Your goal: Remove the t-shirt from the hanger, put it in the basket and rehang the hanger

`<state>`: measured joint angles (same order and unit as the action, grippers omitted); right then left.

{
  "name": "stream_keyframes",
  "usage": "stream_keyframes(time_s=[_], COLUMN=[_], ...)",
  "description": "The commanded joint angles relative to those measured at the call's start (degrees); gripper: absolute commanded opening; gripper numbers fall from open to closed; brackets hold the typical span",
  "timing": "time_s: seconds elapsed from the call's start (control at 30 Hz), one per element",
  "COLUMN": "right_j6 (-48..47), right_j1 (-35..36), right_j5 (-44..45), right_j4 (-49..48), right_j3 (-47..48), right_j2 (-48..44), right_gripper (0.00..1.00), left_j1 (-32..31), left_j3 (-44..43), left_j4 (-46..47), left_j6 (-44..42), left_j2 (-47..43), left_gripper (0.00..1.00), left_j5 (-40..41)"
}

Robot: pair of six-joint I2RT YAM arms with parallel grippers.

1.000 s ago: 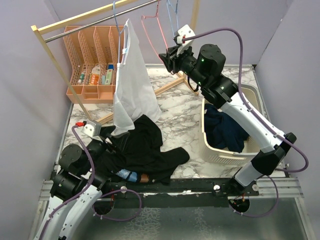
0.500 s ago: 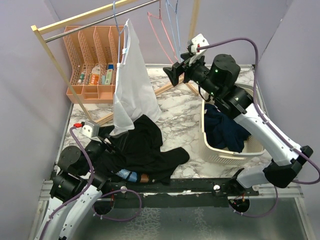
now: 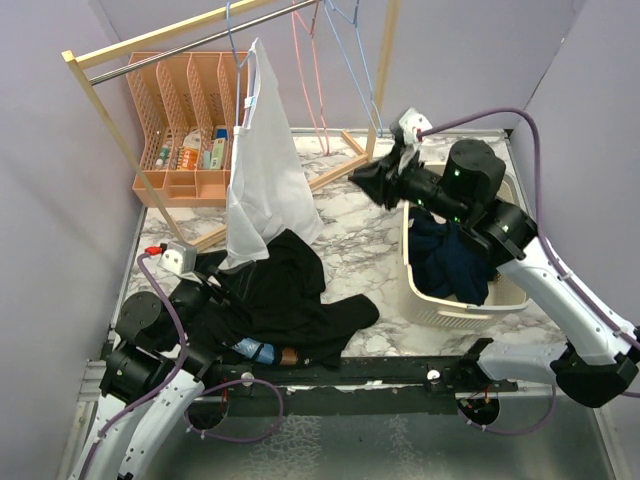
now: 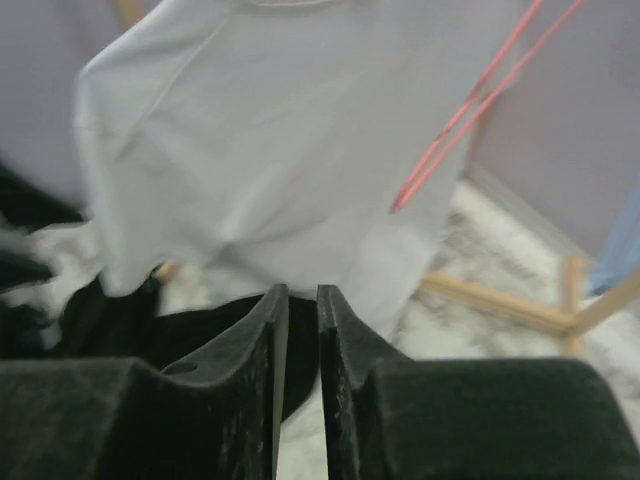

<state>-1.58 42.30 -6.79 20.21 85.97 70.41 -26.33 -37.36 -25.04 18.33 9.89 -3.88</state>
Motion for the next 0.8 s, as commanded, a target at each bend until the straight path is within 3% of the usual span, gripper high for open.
stream_keyframes(time_s=[0.0,0.2,0.23,0.33,0.4,0.63,0.77], right_j6=[5.6,10.8,11.6,14.5,15.8,14.2,8.1], right_j1=[1.0,11.5,13.7,18.7,20.7,25.5,32.0], right_j5=[-24.6,-15.9,-14.1,-10.3,-8.5,-5.0,2.6], right_j4=[7.5,1.2,0.2,-5.2,-9.5,-14.9,-14.4], right_j3=[-10.2,-29.4,-31.1,-35.8,-38.5,-34.1,-27.5], right_j2=[-3.9,-4.5,-3.4,0.2,2.7,12.4,19.4], right_gripper=[0.04,0.01,0.07,0.53,0.70,0.77,0.77], left_j1=[0.0,0.0,0.0,-0.1,0.0,0.0,0.0], left_j3=[0.2,0.2,0.3,0.2,0.3,0.4,0.3], left_j4=[0.4,0.5,0.5,0.3,0.4,0.3,0.3], left_j6=[0.8,0.8,0.8,0.9,1.0,1.3,1.3], left_j2=[-0.7,-0.2,-0.2,0.2,0.1,0.1,0.6], left_gripper=[0.70,0.69,0.69,0.69,0.69,0.69,0.69], left_j5=[2.6,2.8,2.8,2.9,2.9,3.3,3.2])
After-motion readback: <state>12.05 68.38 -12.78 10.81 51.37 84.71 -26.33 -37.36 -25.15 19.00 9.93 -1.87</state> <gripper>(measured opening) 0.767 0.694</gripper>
